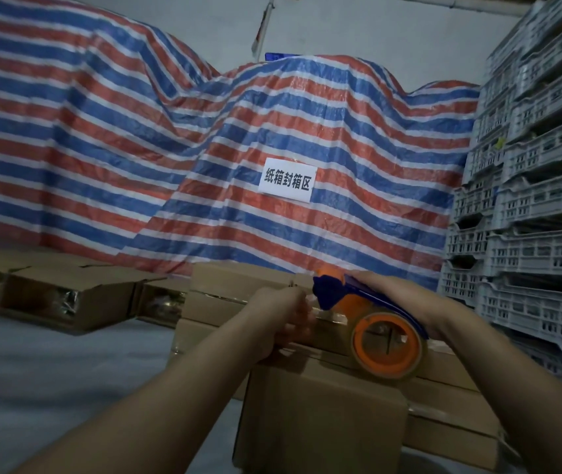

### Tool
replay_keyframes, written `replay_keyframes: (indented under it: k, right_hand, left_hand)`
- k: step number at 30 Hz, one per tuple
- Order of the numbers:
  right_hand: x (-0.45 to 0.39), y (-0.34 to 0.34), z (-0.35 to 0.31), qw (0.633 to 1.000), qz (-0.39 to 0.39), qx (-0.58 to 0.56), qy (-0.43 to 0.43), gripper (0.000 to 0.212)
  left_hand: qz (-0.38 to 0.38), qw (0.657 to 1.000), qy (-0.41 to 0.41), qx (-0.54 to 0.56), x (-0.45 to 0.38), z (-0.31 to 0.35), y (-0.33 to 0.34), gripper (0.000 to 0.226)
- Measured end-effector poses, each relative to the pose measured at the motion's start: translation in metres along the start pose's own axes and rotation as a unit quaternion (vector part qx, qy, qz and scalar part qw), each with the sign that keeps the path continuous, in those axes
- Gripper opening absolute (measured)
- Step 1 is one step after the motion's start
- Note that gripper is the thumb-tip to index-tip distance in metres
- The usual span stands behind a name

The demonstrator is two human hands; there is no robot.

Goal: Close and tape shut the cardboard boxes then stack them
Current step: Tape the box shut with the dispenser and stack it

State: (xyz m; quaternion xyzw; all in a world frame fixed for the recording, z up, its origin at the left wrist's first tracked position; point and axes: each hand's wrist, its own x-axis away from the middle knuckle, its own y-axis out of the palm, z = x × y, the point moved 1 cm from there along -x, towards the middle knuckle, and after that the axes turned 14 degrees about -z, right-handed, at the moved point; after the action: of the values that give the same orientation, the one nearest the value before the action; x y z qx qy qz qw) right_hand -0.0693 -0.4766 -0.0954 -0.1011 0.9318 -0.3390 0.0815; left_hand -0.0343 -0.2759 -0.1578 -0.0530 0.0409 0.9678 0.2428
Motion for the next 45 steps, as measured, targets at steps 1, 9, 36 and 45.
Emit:
replay_keyframes:
  k: [1,9,36,45]
  right_hand:
    - [0.000,0.000,0.001,1.000,0.002,-0.010,-0.004,0.049]
    - [0.001,-0.001,0.000,1.000,-0.008,-0.022,0.006,0.047]
    - [0.007,-0.026,-0.005,0.986,-0.082,0.061,0.133,0.057]
    - [-0.003,-0.012,-0.025,0.956,-0.081,0.233,0.158,0.053]
  left_hand:
    - [0.004,1.000,0.001,0.011,0.001,0.000,0.000,0.021]
    - [0.015,0.999,0.012,0.036,0.009,0.004,0.006,0.017]
    - [0.124,0.981,0.033,0.148,-0.002,-0.017,-0.007,0.022]
    - [0.211,0.968,0.134,0.005,0.013,-0.024,-0.020,0.010]
